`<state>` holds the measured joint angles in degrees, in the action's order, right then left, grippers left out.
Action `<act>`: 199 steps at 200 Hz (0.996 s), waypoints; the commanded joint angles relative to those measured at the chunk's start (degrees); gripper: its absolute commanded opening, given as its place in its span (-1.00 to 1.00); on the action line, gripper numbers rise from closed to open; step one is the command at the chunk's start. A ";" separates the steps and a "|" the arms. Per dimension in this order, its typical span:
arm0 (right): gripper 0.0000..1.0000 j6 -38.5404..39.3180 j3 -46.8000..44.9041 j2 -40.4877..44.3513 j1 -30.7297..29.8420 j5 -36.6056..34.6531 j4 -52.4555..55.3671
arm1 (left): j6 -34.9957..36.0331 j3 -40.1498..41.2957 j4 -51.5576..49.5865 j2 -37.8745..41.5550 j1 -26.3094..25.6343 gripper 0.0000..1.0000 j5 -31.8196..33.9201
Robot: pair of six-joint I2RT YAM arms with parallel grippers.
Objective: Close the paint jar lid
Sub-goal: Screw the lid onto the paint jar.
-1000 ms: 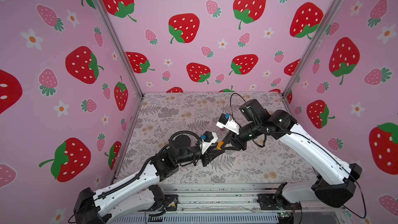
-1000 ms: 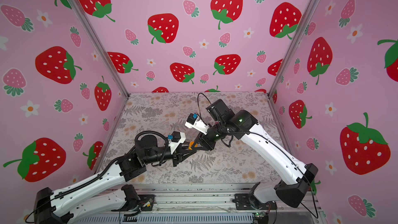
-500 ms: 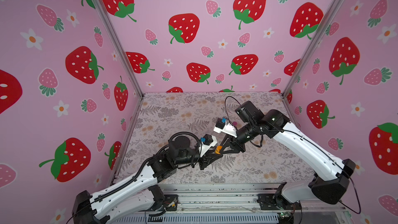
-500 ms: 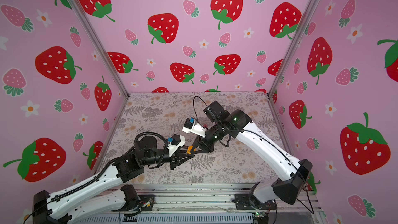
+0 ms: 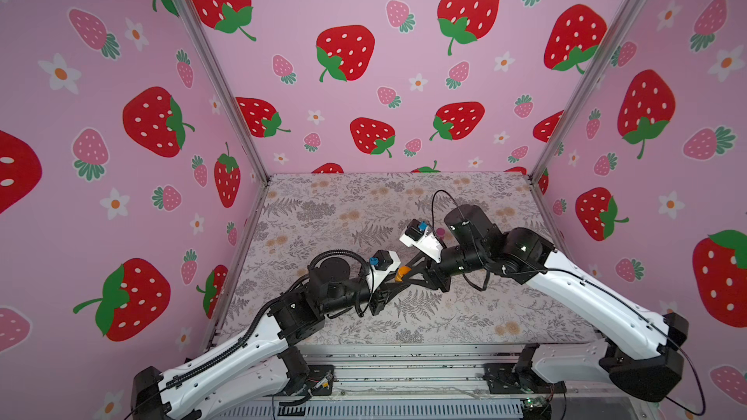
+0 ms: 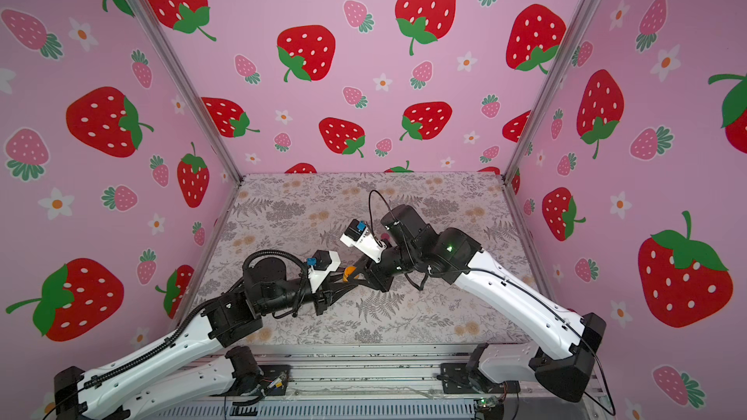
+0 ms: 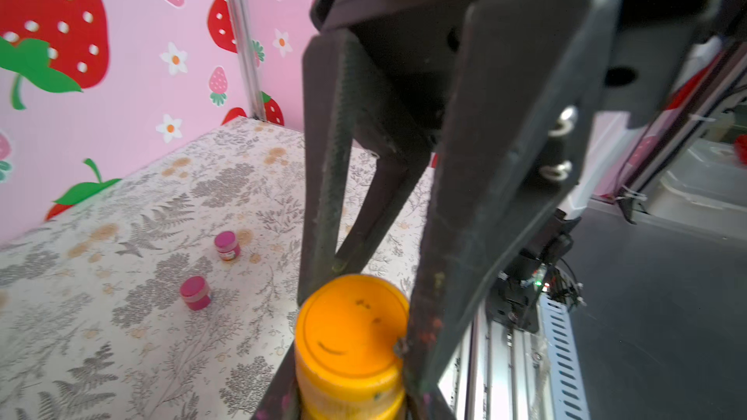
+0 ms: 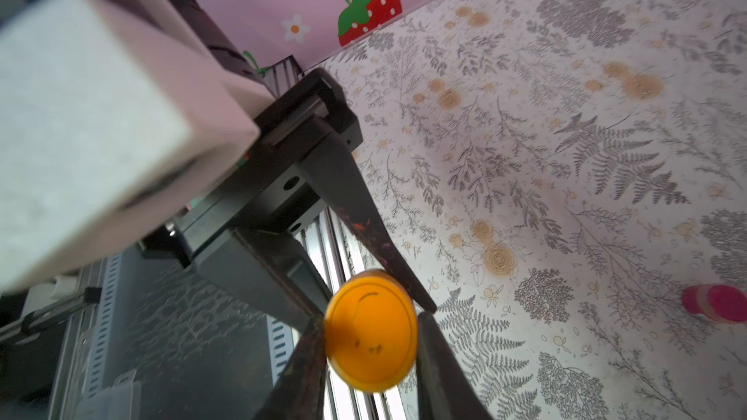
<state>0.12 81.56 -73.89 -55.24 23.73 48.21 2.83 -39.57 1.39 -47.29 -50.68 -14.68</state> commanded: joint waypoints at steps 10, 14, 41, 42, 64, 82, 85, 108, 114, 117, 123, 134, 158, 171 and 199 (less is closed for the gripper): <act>-0.39 -9.91 -2.59 -3.36 -5.55 -4.90 1.56 | 2.30 -6.69 19.30 0.67 0.39 -1.00 11.09; -0.39 -10.73 -2.50 -3.76 -5.76 -5.36 1.54 | 2.37 -6.77 19.34 0.56 0.42 -1.00 11.34; -0.39 -16.64 -2.11 -6.46 -7.27 -8.86 0.92 | 2.55 -6.83 20.31 0.40 0.31 -1.00 12.66; -0.39 -16.78 -2.11 -6.54 -7.30 -9.09 0.92 | 2.63 -6.79 20.32 0.42 0.31 -1.00 12.75; -0.39 -24.20 -2.86 -7.80 -7.74 -11.93 -1.33 | 2.92 -6.53 20.79 0.87 0.23 -1.00 14.27; -0.36 -28.36 -4.28 -8.26 -8.21 -12.63 -4.50 | 3.01 -6.46 20.78 1.32 0.23 -1.00 14.45; -0.36 -28.95 -4.38 -8.35 -8.29 -12.79 -4.94 | 2.93 -6.47 20.70 1.40 0.27 -1.00 14.42; -0.24 -30.52 -3.39 -9.30 -8.74 -13.62 -4.91 | 2.92 -6.21 20.04 2.34 0.23 -1.00 14.16; -0.18 -30.38 -2.61 -9.31 -8.74 -14.04 -4.27 | 2.96 -6.14 19.74 2.60 0.23 -1.00 13.87; -0.16 -30.27 -2.23 -9.24 -8.74 -14.39 -3.86 | 2.97 -6.07 19.48 2.77 0.22 -1.00 13.66; -0.12 -30.03 -1.53 -8.89 -8.72 -15.09 -3.56 | 2.84 -5.94 19.03 3.11 0.23 -1.00 13.35; 0.09 -29.62 -0.16 -7.70 -8.74 -16.88 -1.32 | 2.55 -5.42 18.01 3.71 0.23 -1.00 12.72; 0.28 -28.35 2.78 -4.49 -7.70 -18.89 1.75 | 0.61 -3.19 15.66 4.48 0.18 -1.00 10.99; 0.38 -27.57 3.88 -2.69 -6.89 -18.71 3.03 | -1.16 -1.19 15.54 4.70 0.16 -1.00 10.06; 0.53 -25.97 5.01 0.41 -3.47 -15.24 5.38 | -4.26 2.47 16.21 5.12 0.14 -1.00 8.40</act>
<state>-28.47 86.04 -75.79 -60.55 4.67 43.38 2.09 -38.52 8.29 -43.48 -50.92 -5.41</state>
